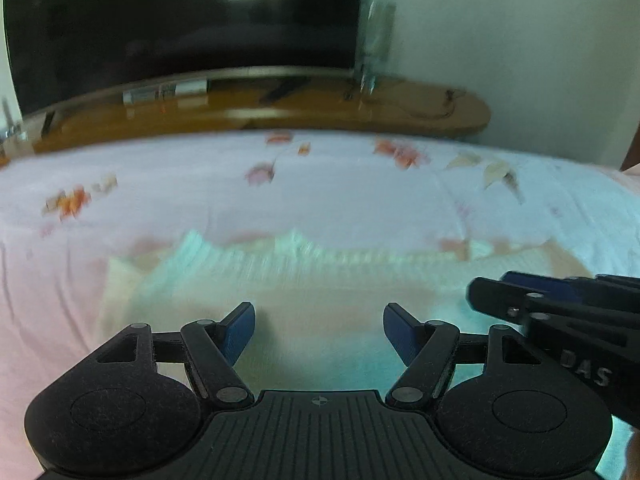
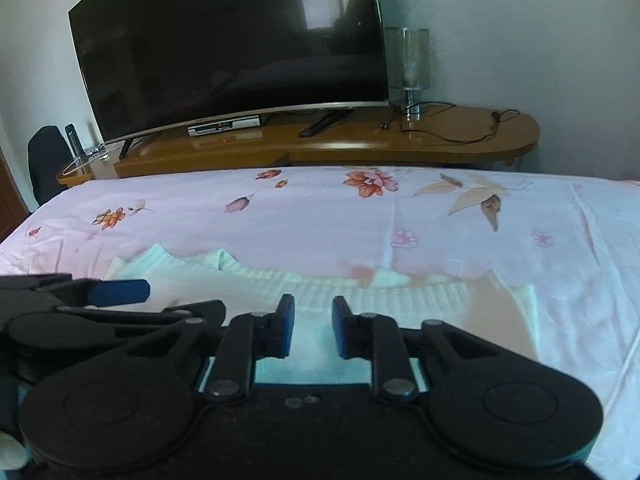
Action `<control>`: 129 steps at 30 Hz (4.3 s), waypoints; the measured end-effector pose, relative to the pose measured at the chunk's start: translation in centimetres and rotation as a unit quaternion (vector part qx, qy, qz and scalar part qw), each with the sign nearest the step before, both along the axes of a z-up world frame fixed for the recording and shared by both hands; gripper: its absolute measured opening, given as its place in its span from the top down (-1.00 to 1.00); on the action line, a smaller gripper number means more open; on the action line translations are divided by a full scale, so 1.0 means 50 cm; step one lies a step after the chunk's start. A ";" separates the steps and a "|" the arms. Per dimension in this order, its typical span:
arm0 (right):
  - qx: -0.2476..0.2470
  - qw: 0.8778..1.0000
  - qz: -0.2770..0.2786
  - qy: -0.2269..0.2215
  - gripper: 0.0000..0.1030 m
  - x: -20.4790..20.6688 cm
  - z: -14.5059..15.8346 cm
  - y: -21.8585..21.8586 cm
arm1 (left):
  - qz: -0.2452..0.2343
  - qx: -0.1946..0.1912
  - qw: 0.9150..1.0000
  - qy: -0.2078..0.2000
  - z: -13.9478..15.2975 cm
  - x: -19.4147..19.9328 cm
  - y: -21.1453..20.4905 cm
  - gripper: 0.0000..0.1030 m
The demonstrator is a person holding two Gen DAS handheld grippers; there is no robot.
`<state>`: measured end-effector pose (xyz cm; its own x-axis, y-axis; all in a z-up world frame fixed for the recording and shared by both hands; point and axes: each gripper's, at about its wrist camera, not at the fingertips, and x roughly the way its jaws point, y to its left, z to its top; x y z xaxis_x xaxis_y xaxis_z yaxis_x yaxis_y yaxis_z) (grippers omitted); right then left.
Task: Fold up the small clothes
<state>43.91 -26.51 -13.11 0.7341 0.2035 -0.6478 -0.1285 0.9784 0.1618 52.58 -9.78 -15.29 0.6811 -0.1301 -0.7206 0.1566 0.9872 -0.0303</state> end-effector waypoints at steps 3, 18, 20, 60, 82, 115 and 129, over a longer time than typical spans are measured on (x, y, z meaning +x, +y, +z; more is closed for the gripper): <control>-0.021 0.999 0.001 0.024 0.49 0.021 -0.033 -0.001 | 0.003 0.012 1.000 -0.017 -0.021 0.004 0.011 -0.55; -0.047 0.992 -0.119 0.020 0.56 -0.012 -0.040 -0.154 | 0.110 -0.008 0.994 -0.009 -0.013 -0.014 0.163 -0.70; -0.031 0.994 -0.104 0.006 0.49 -0.049 -0.015 -0.139 | 0.088 -0.005 0.996 -0.024 0.004 -0.053 0.159 -0.70; -0.012 1.000 -0.020 0.020 0.50 -0.278 0.011 0.023 | 0.006 0.003 1.000 -0.024 0.040 -0.294 0.127 -0.70; -0.072 0.996 -0.025 0.043 0.48 -0.345 -0.048 0.037 | -0.001 0.023 1.000 -0.011 -0.032 -0.362 0.157 -0.70; -0.048 0.997 -0.059 0.030 0.33 -0.364 -0.010 -0.020 | 0.075 -0.042 0.996 0.028 -0.011 -0.356 0.261 -0.91; -0.045 0.998 -0.047 0.016 -0.10 -0.351 0.002 -0.006 | 0.072 -0.032 0.997 0.025 -0.002 -0.330 0.238 -0.91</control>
<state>26.35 -26.79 -13.01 0.7265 0.0744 -0.6831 -0.0309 0.9966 0.0758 36.08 2.13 -15.40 0.6602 -0.0801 -0.7468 0.0093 0.9951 -0.0985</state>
